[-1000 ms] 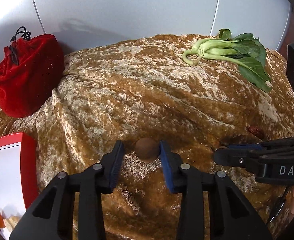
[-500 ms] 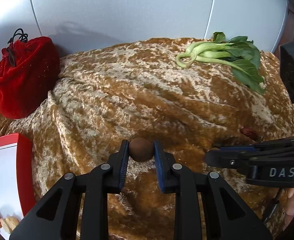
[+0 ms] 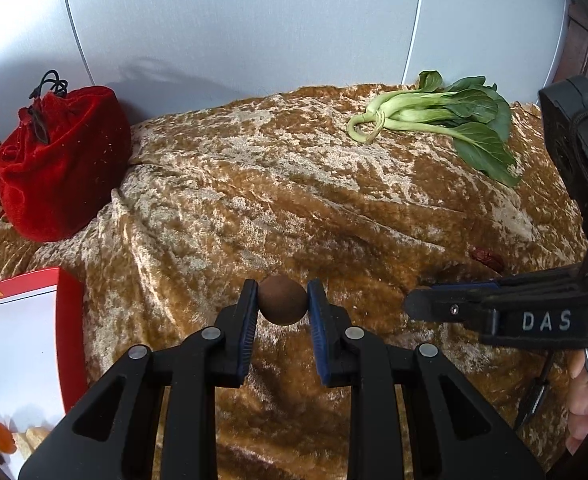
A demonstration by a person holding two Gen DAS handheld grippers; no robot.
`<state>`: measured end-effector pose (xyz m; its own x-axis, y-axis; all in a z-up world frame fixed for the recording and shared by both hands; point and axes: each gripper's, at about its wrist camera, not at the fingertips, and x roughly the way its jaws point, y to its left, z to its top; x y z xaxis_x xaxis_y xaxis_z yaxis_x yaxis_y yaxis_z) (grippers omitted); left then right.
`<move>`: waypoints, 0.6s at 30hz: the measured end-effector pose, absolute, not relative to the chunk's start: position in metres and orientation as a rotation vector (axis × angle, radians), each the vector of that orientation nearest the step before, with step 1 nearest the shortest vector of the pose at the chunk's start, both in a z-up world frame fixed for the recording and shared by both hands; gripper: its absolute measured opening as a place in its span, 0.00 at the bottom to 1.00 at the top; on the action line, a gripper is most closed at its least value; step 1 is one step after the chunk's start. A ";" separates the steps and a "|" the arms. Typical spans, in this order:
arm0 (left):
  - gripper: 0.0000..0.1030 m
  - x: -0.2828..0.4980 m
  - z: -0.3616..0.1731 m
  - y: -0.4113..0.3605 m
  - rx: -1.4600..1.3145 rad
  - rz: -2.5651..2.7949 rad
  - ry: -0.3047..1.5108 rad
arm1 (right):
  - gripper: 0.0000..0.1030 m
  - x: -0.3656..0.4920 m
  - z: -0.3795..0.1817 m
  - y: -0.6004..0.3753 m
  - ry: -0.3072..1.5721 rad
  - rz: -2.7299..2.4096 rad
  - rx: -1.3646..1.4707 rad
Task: Organize fruits
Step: 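Carry both brown nuts over the red-framed tray with both tools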
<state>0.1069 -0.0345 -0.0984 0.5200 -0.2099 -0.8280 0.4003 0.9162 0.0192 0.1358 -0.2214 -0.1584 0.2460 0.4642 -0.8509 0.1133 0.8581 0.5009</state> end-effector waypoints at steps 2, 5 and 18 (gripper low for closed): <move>0.22 0.102 -0.096 -0.031 0.232 -0.360 0.967 | 0.23 0.135 -0.157 -0.222 1.313 0.257 0.529; 0.22 0.093 -0.095 -0.026 0.241 -0.358 0.976 | 0.23 0.133 -0.152 -0.224 1.304 0.266 0.541; 0.22 0.058 -0.080 0.021 0.256 -0.224 0.964 | 0.23 0.116 -0.125 -0.180 1.245 0.391 0.521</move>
<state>0.0585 0.0211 -0.0796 0.5516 -0.0740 -0.8308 0.2999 0.9470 0.1148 0.1165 -0.1802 -0.1254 0.2800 0.5485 -0.7878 -0.0004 0.8207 0.5713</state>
